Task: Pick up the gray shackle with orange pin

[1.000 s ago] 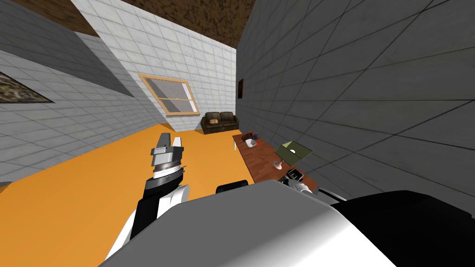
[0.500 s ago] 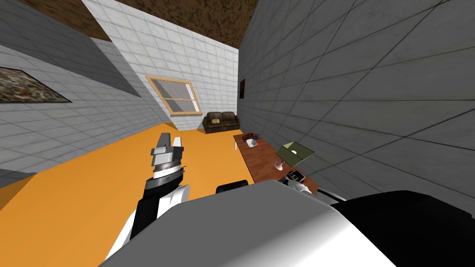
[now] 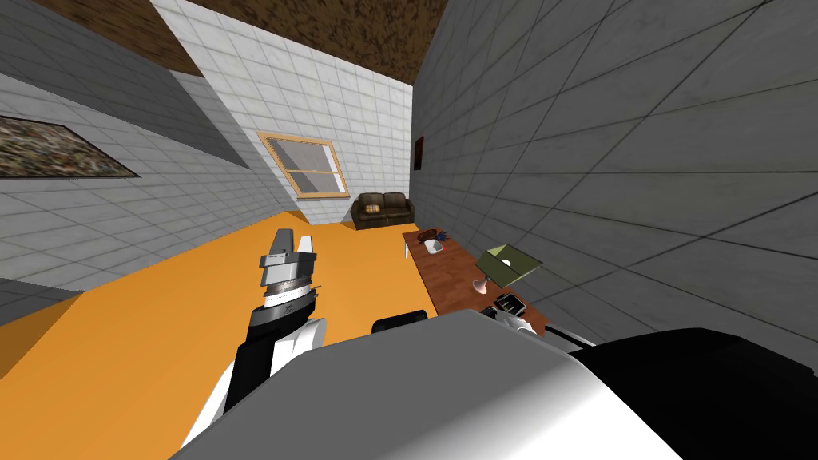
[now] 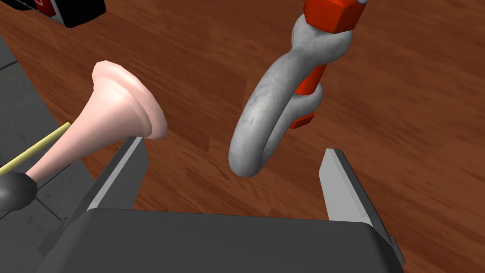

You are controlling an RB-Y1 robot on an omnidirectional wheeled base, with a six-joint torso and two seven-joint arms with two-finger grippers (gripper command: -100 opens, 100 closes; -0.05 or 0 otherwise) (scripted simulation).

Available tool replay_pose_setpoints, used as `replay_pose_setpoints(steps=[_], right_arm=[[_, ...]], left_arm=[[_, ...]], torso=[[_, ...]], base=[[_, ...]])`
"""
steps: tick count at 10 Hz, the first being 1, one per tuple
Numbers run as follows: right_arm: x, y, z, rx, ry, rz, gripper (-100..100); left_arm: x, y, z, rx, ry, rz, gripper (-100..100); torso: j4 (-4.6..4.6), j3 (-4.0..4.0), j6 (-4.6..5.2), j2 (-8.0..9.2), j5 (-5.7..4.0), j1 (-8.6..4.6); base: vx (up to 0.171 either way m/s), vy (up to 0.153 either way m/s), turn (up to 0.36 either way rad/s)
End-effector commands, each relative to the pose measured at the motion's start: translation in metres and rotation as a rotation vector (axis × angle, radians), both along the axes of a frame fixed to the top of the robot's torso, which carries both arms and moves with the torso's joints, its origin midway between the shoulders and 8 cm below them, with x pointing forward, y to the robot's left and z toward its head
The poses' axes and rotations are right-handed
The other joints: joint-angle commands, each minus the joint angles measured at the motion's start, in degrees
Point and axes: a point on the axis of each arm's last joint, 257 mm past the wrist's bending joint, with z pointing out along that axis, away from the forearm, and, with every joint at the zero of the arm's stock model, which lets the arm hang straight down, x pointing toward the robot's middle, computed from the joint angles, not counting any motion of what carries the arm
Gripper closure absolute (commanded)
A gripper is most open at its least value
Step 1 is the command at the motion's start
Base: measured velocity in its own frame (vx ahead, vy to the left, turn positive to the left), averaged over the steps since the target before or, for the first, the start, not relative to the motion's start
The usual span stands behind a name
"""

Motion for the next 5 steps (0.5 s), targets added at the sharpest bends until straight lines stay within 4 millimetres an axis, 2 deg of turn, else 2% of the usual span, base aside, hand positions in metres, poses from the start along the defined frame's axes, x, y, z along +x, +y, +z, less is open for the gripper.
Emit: replay_pose_setpoints(steps=[1, 5], right_arm=[[0.0000, 0.0000, 0.0000, 0.000, 0.000, 0.000, 100], [-0.0002, 0.0004, -0.0002, 0.000, 0.001, 0.002, 100]], left_arm=[[0.0000, 0.0000, 0.0000, 0.000, 0.000, 0.000, 0], [0.0000, 0.0000, 0.0000, 0.000, 0.000, 0.000, 0]], torso=[[0.00, 0.00, 0.00, 0.00, 0.00, 0.00], [0.02, 0.00, 0.02, -0.01, 0.01, 0.02]], base=[[0.000, 0.000, 0.000], [0.000, 0.000, 0.000]])
